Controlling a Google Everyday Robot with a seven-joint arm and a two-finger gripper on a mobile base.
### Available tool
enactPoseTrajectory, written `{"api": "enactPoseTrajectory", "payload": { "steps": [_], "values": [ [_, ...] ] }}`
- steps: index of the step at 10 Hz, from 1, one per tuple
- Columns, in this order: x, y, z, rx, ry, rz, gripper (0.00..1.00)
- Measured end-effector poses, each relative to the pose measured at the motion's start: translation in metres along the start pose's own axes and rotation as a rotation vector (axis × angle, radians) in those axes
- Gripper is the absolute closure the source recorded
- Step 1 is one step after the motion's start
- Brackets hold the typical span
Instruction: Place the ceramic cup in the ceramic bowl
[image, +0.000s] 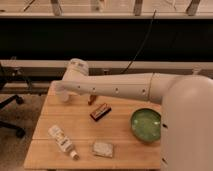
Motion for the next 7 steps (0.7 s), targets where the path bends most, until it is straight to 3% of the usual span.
{"api": "enactPoseTrajectory", "payload": {
  "steps": [2,5,7],
  "values": [
    [-0.007,-0.008,0.006,-0.015,-0.043,-0.034,0.20],
    [-0.042,-0.027,0.025,-0.063,-0.140,-0.109,0.20],
    [-0.049,-0.031,0.036,-0.100,-0.177,-0.153,0.20]
  ]
}}
